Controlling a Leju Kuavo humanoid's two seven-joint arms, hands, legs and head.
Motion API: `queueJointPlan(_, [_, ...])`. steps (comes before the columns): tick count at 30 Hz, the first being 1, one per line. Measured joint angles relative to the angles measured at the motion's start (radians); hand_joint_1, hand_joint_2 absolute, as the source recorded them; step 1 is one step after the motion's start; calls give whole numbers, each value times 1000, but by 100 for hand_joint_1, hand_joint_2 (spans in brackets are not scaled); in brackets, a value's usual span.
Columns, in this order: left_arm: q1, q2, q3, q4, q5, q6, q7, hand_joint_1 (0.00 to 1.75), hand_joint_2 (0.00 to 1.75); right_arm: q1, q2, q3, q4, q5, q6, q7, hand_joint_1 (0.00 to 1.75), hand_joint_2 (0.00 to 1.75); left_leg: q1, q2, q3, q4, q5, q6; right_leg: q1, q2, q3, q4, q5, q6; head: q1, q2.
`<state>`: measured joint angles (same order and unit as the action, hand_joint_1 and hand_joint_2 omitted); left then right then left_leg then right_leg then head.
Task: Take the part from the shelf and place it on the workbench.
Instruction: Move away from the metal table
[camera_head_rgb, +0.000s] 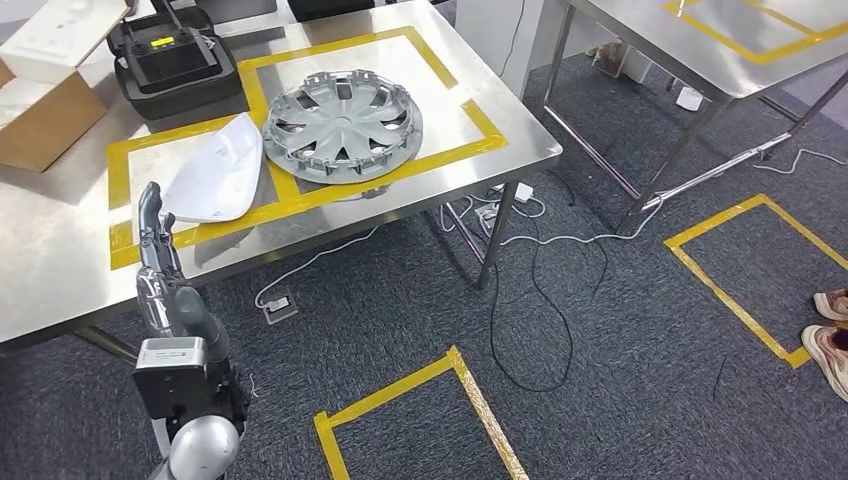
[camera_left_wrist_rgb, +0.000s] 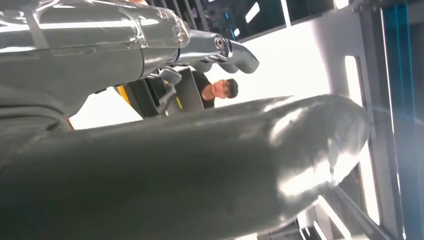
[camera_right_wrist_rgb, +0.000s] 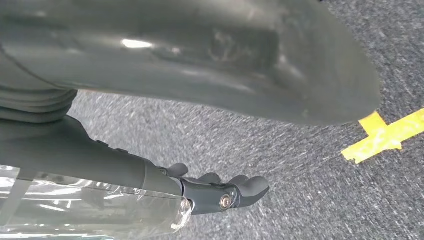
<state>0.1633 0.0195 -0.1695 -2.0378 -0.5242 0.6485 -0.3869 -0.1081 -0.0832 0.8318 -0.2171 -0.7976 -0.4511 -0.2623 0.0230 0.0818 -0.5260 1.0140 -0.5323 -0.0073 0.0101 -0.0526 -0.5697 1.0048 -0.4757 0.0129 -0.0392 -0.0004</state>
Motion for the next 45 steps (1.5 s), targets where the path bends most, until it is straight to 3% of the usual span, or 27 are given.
queueJointPlan(3, [-1, 0, 0, 0, 7, 0, 0, 0, 0, 3, 0, -2, 0, -1, 2, 0, 0, 0, 0, 19, 10, -8, -5, -17, 3, 20, 3, -16, 1, -18, -1, 0])
queueJointPlan(5, [-2, 0, 0, 0, 19, 0, -7, 0, 0, 4, 1, -2, 0, -1, 4, -1, 0, 0, 2, -27, -2, 30, -36, -22, -1, 36, 13, -33, 10, -32, -5, 0])
queueJointPlan(7, [1, 0, -1, 0, 31, 0, -21, 0, 0, 2, 1, -2, 0, -2, 5, -4, 0, 0, 3, -83, -56, 142, -96, -21, -1, 53, 18, -39, 13, -41, -12, 0])
queueJointPlan(9, [9, 0, 1, -1, 48, 0, -35, 0, 0, 2, 3, -3, 0, -2, 5, -4, 0, 0, 1, -90, -120, 253, -131, -21, 3, 73, 18, -35, 9, -45, -15, 0])
queueJointPlan(10, [14, 0, 2, -2, 58, 0, -42, 0, 0, 3, 6, -3, 0, -3, 5, 1, 0, 0, -1, -90, -136, 268, -120, -21, 5, 86, 18, -30, 6, -46, -16, 0])
queueJointPlan(12, [22, 0, 4, -5, 75, 0, -51, 0, 0, 6, 10, -4, 1, -6, 4, 18, 0, 0, -2, -97, -113, 191, -49, -17, 5, 109, 19, -18, -3, -43, -16, 0])
queueJointPlan(14, [27, 0, 7, -10, 85, 0, -54, 0, 0, 6, 14, -6, 1, -15, 5, 32, 0, 0, 2, -151, -66, 79, 6, -12, 2, 132, 14, 1, -15, -34, -15, 0])
queueJointPlan(16, [34, 1, 9, -18, 80, 0, -52, 0, 0, 4, 18, -9, 1, -23, 7, 34, 0, 0, 2, -190, -45, 32, 13, -8, -4, 156, 3, 14, -22, -21, -14, 0])
queueJointPlan(18, [39, 2, 11, -28, 71, 0, -41, 0, 0, 5, 19, -12, 1, -29, 9, 28, 0, 0, -1, -168, -42, 28, 14, -2, -10, 179, -4, 14, -20, -9, -15, 0])
queueJointPlan(19, [39, 2, 11, -32, 69, 0, -36, 0, 0, 6, 20, -14, 1, -32, 10, 25, 0, 0, 0, -155, -39, 25, 14, 2, -10, 180, -5, 15, -21, -4, -15, 0])
queueJointPlan(21, [40, 2, 12, -39, 70, 0, -31, 0, 0, 5, 23, -18, 0, -35, 11, 20, 0, 0, 3, -121, -32, 19, 14, 11, -7, 133, -29, 66, -52, 7, -10, 0])
queueJointPlan(23, [42, 2, 13, -44, 74, 0, -33, 0, 0, 0, 26, -19, 0, -38, 12, 19, 0, 0, 1, -87, -28, 18, 9, 15, -9, 70, -92, 189, -114, 18, -5, 0])
queueJointPlan(25, [42, 2, 14, -45, 78, 0, -39, 0, 0, 2, 28, -19, 0, -39, 13, 17, 0, 0, 0, -57, -27, 18, 5, 14, -13, 54, -152, 301, -154, 24, -5, 0])
queueJointPlan(26, [42, 3, 14, -44, 79, 0, -43, 0, 0, 5, 29, -19, 0, -39, 14, 17, 0, 0, -1, -43, -25, 18, 2, 13, -15, 53, -160, 313, -146, 24, -5, 0])
queueJointPlan(27, [42, 3, 14, -44, 79, 0, -46, 0, 0, 8, 30, -19, 0, -39, 15, 16, 0, 0, -1, -32, -22, 18, 0, 11, -16, 52, -148, 288, -122, 23, -5, 0])
queueJointPlan(29, [40, 3, 14, -45, 79, 0, -47, 0, 0, 11, 31, -19, 1, -39, 15, 15, 0, 0, -2, -12, -13, 18, -7, 7, -13, 33, -74, 143, -45, 13, -5, 0])
queueJointPlan(30, [38, 3, 14, -46, 79, 0, -47, 0, 0, 11, 31, -19, 1, -39, 15, 14, 0, 0, -3, -4, -9, 17, -10, 4, -8, 16, -42, 81, -24, 6, -5, 0])
queueJointPlan(31, [37, 3, 14, -47, 78, 0, -46, 0, 0, 10, 31, -19, 1, -40, 15, 14, 0, 0, -3, 3, -6, 16, -12, 0, -2, 3, -18, 34, -11, -2, -5, 0])
queueJointPlan(32, [36, 3, 14, -48, 77, 0, -44, 0, 0, 10, 32, -19, 1, -40, 15, 12, 0, 0, -3, 8, -5, 15, -13, -5, 3, -5, -12, 19, -14, -9, -5, 0])
queueJointPlan(34, [36, 3, 14, -49, 75, 0, -41, 0, 0, 10, 32, -20, 1, -41, 14, 10, 0, 0, -2, 20, 1, 7, -14, -18, 8, 9, -10, 10, -15, -21, -5, 0])
queueJointPlan(35, [36, 3, 14, -50, 74, 0, -42, 0, 0, 11, 33, -20, 1, -42, 13, 9, 0, 0, -1, 15, 6, 5, -17, -24, 7, 16, -5, 3, -12, -27, -6, 0])
queueJointPlan(37, [42, 3, 17, -55, 76, 0, -52, 0, 0, 11, 35, -20, 1, -36, 11, 6, 0, 0, 1, -37, -5, 44, -48, -29, 3, 31, 11, -16, -4, -41, -9, 0])
queueJointPlan(39, [53, 3, 21, -61, 82, 0, -65, 0, 0, 9, 39, -20, 2, -27, 7, 2, 0, 0, 1, -88, -66, 163, -107, -27, 2, 50, 17, -23, -3, -51, -14, 0])
queueJointPlan(41, [60, 4, 25, -64, 85, 0, -69, 0, 0, 8, 43, -21, 2, -22, 5, 1, 0, 0, -3, -90, -137, 272, -136, -26, 6, 74, 19, -21, -7, -55, -17, 0])
queueJointPlan(43, [62, 4, 28, -65, 86, 0, -72, 0, 0, 9, 46, -21, 3, -21, 4, 1, 0, 0, -5, -89, -148, 251, -84, -21, 9, 99, 24, -17, -12, -56, -17, 0])
queueJointPlan(44, [63, 4, 29, -66, 86, 0, -73, 0, 0, 10, 48, -21, 3, -20, 4, 1, 0, 0, -5, -101, -125, 189, -36, -18, 9, 111, 29, -14, -16, -54, -17, 0])
queueJointPlan(45, [64, 4, 30, -68, 86, 0, -74, 0, 0, 10, 50, -21, 3, -20, 4, 1, 0, 0, -3, -130, -99, 125, 4, -14, 9, 122, 31, -11, -21, -51, -16, 0])
